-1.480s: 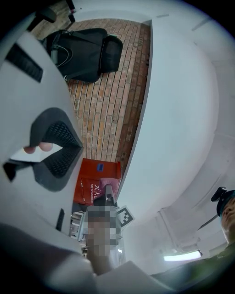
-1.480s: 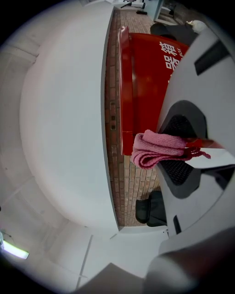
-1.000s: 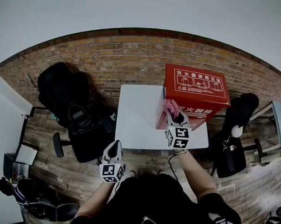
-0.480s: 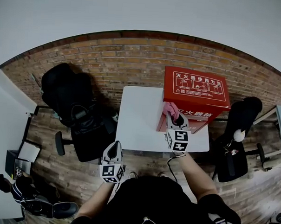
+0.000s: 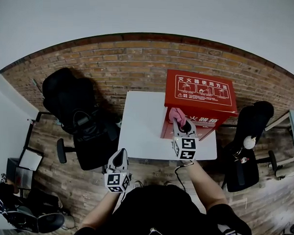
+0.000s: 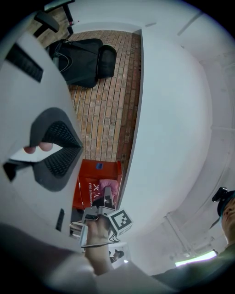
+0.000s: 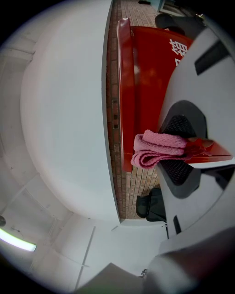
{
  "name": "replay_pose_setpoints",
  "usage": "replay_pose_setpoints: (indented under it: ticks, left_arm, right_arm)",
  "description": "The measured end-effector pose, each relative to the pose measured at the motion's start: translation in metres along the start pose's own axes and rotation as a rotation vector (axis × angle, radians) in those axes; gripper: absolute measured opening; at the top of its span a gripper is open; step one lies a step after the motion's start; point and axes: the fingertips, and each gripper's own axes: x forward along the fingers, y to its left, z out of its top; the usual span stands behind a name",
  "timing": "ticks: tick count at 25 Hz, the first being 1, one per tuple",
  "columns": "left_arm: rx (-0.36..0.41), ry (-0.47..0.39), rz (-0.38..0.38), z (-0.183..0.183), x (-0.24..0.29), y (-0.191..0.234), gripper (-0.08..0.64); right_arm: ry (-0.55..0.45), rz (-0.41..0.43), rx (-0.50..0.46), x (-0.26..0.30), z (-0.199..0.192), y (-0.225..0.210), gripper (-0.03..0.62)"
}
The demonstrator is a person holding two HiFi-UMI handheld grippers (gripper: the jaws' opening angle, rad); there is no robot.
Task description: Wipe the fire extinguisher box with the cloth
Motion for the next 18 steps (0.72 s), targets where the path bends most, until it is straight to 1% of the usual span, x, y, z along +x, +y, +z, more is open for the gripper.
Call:
replay_pose_setpoints:
  ticks: [18]
  left_arm:
    - [0.001,0.004,-0.024,-0.008,0.012,-0.047,0.018]
  right_arm:
    - [-0.006,-0.008,-0.003,-0.021,-0.004,-0.042,0.110]
